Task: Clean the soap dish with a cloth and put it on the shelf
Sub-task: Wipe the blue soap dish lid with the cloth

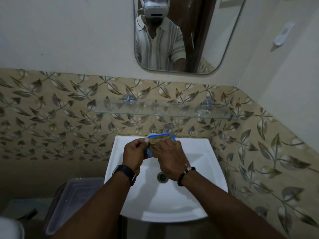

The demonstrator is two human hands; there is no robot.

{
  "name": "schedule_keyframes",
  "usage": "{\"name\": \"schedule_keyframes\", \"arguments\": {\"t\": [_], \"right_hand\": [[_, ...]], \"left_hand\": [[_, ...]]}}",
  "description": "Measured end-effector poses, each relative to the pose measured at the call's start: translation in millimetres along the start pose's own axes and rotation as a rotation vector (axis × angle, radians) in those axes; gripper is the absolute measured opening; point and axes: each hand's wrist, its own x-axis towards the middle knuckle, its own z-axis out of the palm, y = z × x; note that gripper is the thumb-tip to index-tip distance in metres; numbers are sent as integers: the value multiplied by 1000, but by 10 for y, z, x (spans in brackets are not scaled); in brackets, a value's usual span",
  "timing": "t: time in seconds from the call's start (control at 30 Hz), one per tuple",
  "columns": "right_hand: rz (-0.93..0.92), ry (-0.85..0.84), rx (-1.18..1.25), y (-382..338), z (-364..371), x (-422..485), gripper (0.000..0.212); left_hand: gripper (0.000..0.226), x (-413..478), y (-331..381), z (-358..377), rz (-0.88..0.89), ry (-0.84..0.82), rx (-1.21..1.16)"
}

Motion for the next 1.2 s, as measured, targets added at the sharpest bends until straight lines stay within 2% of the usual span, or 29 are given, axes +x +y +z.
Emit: {"name": "schedule_keyframes", "arguments": {"t": [0.03, 0.1, 0.17, 0.27, 0.37, 0.43, 0.5, 0.6, 0.67, 0.8, 0.87, 1.07, 1.2], "right_hand": [[0, 0, -46, 68, -40, 26, 46], [119, 16, -95, 157, -116, 89, 44], [219, 17, -23, 104, -93, 97, 44], [84, -58, 133, -35, 26, 26, 54], [-37, -37, 39, 112, -86, 38, 50], [-34, 8, -99, 264, -161, 56, 38], [60, 9, -154, 295, -185, 44, 33], [178, 30, 61, 40, -95, 56, 41], [138, 19, 166, -102, -55, 80, 41], [-44, 34, -115, 66, -141, 106, 39], [-55, 68, -223, 210, -200, 139, 41], [118, -17, -325, 218, -248, 196, 33], [233, -68, -294, 101, -255, 185, 31]], "left_hand": [[19, -19, -4, 0, 0, -12, -6], [19, -41, -11, 35, 6, -37, 12], [20, -36, 5, 59, 10, -38, 30], [20, 14, 79, 13, 3, -15, 29], [21, -7, 76, -56, 3, 7, 13], [19, -6, 83, -93, -3, 56, -35], [16, 12, 104, -93, 4, 94, -58], [17, 4, 119, -8, 10, 109, -74], [20, -24, 97, 30, 16, 82, -39], [23, -65, 44, 15, 51, 4, 61], [22, -75, 54, 2, 78, -3, 62], [14, -107, 84, 44, 128, 38, 14], [15, -148, 37, 94, 115, 74, -11]]}}
